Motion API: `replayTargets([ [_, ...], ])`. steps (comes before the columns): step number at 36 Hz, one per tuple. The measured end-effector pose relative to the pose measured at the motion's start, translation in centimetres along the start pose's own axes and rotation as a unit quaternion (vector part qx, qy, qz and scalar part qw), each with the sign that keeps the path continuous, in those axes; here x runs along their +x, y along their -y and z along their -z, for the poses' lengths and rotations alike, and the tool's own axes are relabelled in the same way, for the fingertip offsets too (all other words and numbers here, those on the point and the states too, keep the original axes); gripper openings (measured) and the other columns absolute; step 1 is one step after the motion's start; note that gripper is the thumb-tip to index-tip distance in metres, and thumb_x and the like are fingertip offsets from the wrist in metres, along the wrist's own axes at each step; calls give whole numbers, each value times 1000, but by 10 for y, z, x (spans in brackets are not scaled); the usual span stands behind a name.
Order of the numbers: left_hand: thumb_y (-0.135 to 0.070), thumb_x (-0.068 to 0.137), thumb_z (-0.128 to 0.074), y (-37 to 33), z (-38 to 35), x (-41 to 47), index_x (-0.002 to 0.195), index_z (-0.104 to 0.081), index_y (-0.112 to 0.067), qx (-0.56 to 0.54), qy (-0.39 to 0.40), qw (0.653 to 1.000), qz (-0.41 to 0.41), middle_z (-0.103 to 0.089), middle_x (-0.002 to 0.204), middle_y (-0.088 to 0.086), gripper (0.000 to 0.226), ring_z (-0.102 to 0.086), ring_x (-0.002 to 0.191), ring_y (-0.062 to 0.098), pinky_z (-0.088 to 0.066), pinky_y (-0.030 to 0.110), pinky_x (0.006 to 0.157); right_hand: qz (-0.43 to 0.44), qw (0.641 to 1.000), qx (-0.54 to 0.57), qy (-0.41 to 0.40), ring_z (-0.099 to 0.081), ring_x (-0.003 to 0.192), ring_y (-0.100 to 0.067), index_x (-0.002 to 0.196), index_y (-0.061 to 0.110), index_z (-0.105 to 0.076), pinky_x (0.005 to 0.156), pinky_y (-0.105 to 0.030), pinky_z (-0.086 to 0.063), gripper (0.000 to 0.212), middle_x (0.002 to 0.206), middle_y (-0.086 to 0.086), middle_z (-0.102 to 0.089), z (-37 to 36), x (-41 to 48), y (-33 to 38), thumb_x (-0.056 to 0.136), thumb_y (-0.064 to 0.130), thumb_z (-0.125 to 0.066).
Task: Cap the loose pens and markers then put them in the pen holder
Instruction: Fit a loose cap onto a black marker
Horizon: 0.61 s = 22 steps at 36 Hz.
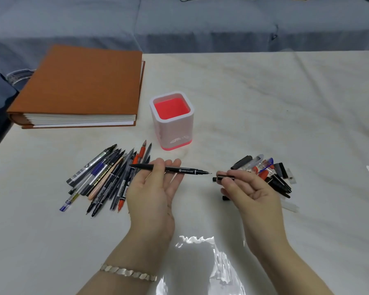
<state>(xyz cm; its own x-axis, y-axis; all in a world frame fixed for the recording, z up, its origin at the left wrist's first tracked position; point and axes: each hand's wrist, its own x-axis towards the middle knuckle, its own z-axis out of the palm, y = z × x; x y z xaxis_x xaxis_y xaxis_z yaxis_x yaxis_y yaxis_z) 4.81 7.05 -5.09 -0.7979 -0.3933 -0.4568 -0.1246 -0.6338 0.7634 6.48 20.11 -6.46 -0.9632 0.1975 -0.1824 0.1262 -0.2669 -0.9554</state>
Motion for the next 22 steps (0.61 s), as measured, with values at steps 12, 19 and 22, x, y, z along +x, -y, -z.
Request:
replayTargets([
  [12,-12,90,-50,3,-6,-10,105,-55,5,18,35,999,-28,-66,90,8,23,-71,78,10,-57,20,62,-2,1000,5,9,-66,68,-6,69,19,-68,62,-11,-50,17,74,3,-75,-10,-5,6,72,2,-67],
  [19,-7,88,-51,0,-7,-16,84,-57,-8,43,72,994,-68,-71,73,0,7,-72,77,13,-55,20,60,66,988,-131,58,-65,61,-6,73,27,-72,58,-12,-49,30,67,2,-73,-2,-2,11,75,-3,-65],
  [22,-6,87,-52,1,-8,-18,79,-57,-10,49,87,993,-67,-71,69,-1,10,-72,75,14,-55,19,58,91,978,-177,66,-65,63,-10,68,34,-72,57,-13,-47,35,68,4,-72,3,-3,11,76,0,-66],
])
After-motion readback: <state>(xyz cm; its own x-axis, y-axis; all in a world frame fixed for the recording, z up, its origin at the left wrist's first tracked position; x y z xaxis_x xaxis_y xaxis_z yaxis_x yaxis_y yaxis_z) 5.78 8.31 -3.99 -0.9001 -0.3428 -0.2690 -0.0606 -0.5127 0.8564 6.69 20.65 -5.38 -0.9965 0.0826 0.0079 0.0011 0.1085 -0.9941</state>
